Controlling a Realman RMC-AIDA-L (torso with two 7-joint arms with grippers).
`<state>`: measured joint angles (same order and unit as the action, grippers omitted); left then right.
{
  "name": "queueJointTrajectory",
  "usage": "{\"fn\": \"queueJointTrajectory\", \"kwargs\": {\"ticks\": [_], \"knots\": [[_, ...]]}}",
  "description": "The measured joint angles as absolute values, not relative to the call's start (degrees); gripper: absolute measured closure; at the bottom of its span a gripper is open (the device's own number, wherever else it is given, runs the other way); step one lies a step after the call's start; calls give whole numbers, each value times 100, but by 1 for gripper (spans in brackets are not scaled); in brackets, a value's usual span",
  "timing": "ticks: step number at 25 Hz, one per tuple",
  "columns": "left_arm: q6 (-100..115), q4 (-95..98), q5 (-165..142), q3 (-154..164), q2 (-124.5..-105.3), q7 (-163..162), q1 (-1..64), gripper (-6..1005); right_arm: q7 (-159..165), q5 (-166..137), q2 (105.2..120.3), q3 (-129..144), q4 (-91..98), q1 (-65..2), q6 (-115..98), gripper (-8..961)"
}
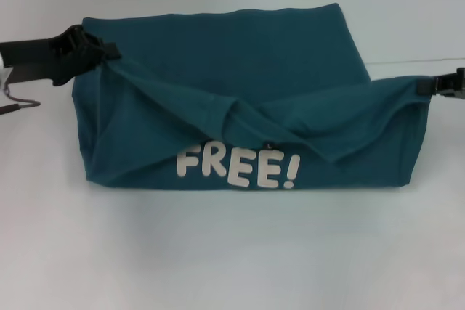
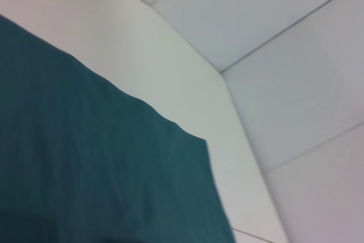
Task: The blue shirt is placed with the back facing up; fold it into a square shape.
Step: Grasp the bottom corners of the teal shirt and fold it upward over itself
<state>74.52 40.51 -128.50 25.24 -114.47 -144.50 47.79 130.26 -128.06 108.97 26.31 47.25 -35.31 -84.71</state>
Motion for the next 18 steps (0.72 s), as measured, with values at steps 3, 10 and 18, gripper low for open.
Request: {"fn": "queueJointTrajectory", "kwargs": {"ticks": [3, 10, 18], "knots": [[7046, 4045, -12848, 2811, -11471, -14439, 4815, 996, 13078, -12800, 10936, 2681, 4658, -3589, -8055, 918], [6438, 4000, -12848, 3364, -11520, -14429, 4858, 995, 13143, -12565, 10956, 2714, 4577, -3674, -7360, 919], [5968, 3993, -12848, 3826, -11644, -14420, 4951, 995, 13146, -12621, 11028, 3293, 4055, -3986, -6162, 919]]}}
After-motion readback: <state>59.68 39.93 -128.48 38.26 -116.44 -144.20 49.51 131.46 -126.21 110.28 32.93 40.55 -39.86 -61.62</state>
